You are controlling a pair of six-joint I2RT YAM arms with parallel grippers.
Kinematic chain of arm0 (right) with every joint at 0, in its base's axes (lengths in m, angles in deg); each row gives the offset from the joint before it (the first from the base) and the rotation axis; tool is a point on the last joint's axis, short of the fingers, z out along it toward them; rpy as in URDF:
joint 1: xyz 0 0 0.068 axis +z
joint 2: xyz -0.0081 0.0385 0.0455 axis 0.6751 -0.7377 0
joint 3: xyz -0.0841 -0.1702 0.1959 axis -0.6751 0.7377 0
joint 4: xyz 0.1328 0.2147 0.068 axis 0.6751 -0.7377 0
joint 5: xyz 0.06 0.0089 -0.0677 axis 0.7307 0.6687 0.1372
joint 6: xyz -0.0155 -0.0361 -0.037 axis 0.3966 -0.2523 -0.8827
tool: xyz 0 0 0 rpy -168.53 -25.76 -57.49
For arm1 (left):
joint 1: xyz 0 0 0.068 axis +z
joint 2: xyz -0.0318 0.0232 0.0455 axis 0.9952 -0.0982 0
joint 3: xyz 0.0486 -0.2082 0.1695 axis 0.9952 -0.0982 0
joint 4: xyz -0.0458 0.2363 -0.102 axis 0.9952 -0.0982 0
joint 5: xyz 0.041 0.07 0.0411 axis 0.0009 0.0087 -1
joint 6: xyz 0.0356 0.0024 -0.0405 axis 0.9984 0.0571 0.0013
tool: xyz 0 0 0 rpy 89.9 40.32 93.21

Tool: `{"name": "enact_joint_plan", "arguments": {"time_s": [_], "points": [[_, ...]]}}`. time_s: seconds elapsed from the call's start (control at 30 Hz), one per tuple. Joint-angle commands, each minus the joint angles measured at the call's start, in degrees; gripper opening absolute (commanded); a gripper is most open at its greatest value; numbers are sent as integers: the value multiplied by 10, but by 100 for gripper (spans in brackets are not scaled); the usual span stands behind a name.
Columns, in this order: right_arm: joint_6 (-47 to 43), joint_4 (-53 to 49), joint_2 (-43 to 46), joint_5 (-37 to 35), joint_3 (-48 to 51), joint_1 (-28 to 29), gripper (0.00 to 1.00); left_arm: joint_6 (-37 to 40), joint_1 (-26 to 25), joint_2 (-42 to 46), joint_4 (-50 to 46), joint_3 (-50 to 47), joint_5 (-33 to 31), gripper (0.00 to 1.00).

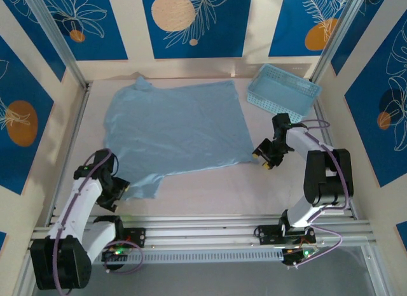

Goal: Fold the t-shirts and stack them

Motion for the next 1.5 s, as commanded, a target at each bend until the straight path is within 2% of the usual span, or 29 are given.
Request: {"name": "enact_joint_plan", "arguments": {"time_s": [0.0,0.13,0.23,0.27,0.43,0.47,0.6,0.73,0.8,0.97,1.13,1.33,1.47], "points": [[7,19,-13,36,13,-8,49,14,35,3,55,-22,20,68],[9,31,-27,46,12,-12,49,-13,46,-25,137,-52,55,64],[15,39,-41,57,13,-17,48,-25,46,-58,164,-71,76,55],[18,42,-44,60,13,-17,48,-26,46,-61,169,-75,78,49],[39,58,-59,73,13,-16,45,-34,46,-65,204,-80,83,5],[41,60,-62,72,12,-16,44,-31,46,-67,203,-75,84,0],[52,70,-71,76,9,-15,33,-18,46,-55,170,-46,73,0],[68,68,-73,72,2,-13,9,-6,45,-20,122,-7,57,0],[75,64,-60,63,-3,-8,1,1,45,-8,89,19,46,0],[70,12,-8,8,-40,8,0,27,46,8,-4,73,26,0],[57,-62,48,-39,-54,18,0,41,36,33,-89,76,25,0],[29,-134,107,-50,-4,37,0,28,19,111,-192,61,7,0],[23,-160,150,-41,49,46,0,20,9,157,-205,60,15,0]]}}
